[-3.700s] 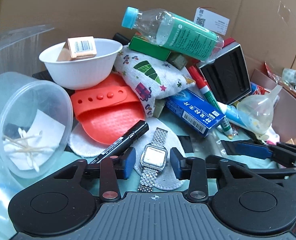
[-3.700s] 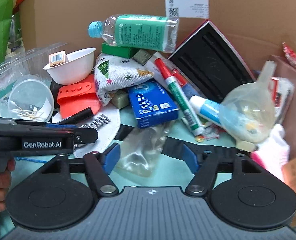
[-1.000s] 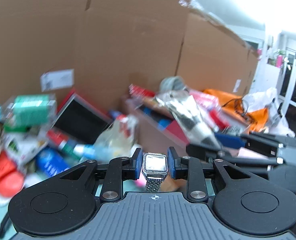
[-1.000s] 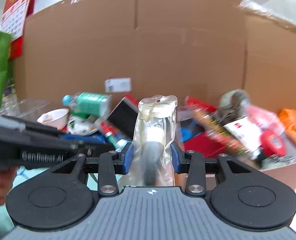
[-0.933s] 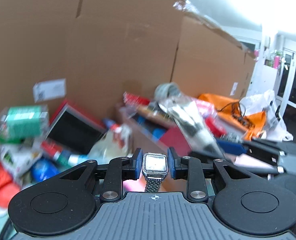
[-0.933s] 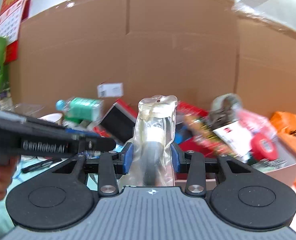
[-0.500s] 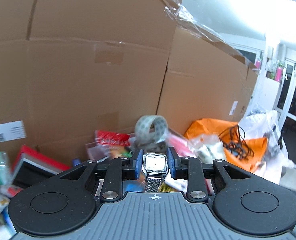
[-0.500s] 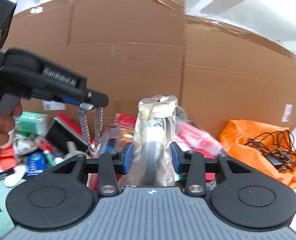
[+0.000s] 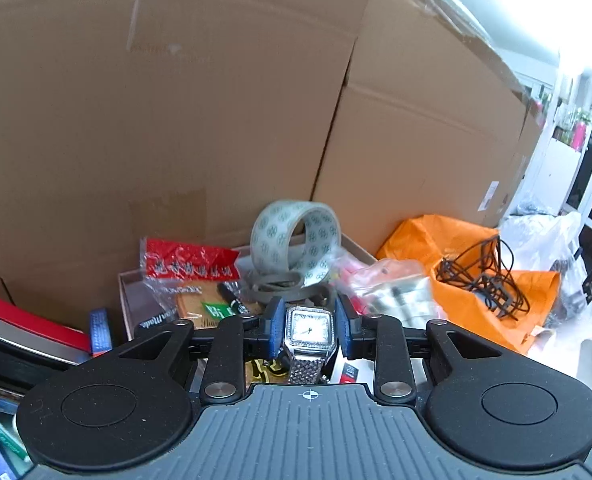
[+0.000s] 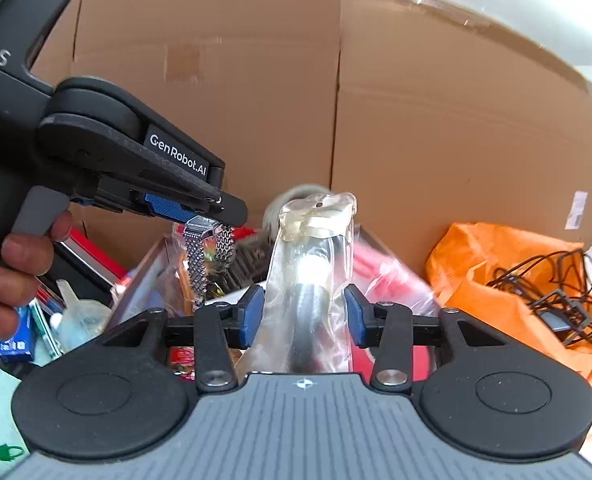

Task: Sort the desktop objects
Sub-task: 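Open the left gripper over the box while the right gripper releases the clear bag, then move both grippers back over the pile of items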

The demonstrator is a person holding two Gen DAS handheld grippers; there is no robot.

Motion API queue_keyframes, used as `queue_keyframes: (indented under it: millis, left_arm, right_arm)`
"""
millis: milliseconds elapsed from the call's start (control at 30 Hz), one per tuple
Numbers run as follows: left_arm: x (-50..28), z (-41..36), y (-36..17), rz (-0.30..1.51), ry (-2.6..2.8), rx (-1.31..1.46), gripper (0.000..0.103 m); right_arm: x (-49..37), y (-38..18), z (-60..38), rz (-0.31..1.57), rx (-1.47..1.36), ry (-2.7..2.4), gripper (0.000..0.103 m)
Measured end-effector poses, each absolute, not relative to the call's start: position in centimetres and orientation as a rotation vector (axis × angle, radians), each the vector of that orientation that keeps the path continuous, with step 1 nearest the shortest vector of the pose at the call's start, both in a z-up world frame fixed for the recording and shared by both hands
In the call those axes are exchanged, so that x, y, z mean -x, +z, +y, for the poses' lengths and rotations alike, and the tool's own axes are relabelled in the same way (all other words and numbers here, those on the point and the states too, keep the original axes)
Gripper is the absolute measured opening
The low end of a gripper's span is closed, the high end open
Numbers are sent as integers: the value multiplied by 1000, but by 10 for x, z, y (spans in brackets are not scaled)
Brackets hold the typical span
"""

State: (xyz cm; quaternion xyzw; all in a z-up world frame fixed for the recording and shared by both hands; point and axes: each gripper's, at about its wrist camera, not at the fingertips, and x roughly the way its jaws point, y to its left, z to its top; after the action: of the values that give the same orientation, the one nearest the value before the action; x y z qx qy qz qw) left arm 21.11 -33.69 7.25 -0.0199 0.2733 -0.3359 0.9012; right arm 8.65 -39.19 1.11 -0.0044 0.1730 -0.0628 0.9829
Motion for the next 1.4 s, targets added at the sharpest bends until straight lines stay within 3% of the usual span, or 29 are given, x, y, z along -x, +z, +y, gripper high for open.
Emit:
queue_keyframes:
  millis: [100,200,400,567,1400]
  left_arm:
    - [-208,-333,70,519,-690,53,72]
    - [-202,-327,71,478,-705,32,77]
    - [-185,-323,65,421,-700,-14,103]
    - [-175,-328,60,420,-698,-83,103]
    - [-122,-293,49,473,-693,-84,103]
  right_arm:
    - [-88,2,-391,357,21,-107,54]
    - [-82,-1,-388,321,29,-125,75]
    - [-65,-3,-384,296,21,-145,84]
    - [-62,-4,-383,308,19,-150,102]
    - [-33,10,-352,326,74,-181,103]
